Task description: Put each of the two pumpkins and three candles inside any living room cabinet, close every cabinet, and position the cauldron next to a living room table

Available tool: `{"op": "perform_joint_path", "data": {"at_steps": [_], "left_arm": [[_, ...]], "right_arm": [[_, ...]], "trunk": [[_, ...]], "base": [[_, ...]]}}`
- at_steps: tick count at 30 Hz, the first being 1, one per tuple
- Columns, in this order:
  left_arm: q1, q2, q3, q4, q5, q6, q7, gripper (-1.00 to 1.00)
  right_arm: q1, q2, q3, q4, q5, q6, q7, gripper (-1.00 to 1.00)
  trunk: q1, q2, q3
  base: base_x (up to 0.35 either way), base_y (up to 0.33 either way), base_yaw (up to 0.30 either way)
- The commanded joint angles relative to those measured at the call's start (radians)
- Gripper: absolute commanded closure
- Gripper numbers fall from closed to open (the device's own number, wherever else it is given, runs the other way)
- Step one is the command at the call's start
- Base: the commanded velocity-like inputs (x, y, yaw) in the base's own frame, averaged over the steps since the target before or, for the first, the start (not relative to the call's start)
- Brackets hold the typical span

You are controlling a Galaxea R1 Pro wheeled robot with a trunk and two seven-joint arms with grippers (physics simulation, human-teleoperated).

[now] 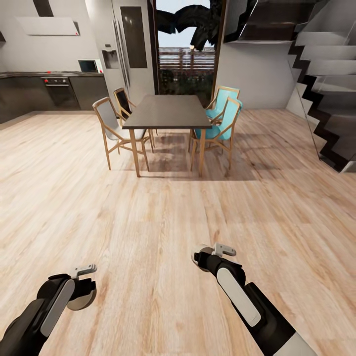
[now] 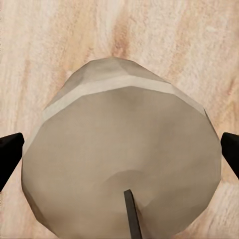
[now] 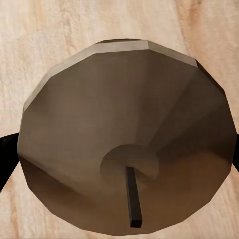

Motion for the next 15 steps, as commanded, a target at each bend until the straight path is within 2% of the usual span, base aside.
{"op": "perform_joint_path", "data": {"at_steps": [1,15], "left_arm": [[-0.001,0.0,0.0,0.004,0.01,0.002,0.009,1.0],[-0.012,0.0,-0.004,0.028,0.008,0.002,0.007,1.0]], "right_arm": [[-0.001,-0.001,0.002,-0.001,-0.008,0.0,-0.009,1.0],[-0.001,-0.001,-0.002,0.006,-0.009,-0.003,-0.003,1.0]], "trunk": [[-0.004,0.007,0.002],[-0.058,0.105,0.046]], "base": [[0.0,0.0,0.0],[0.0,0.0,0.0]]}}
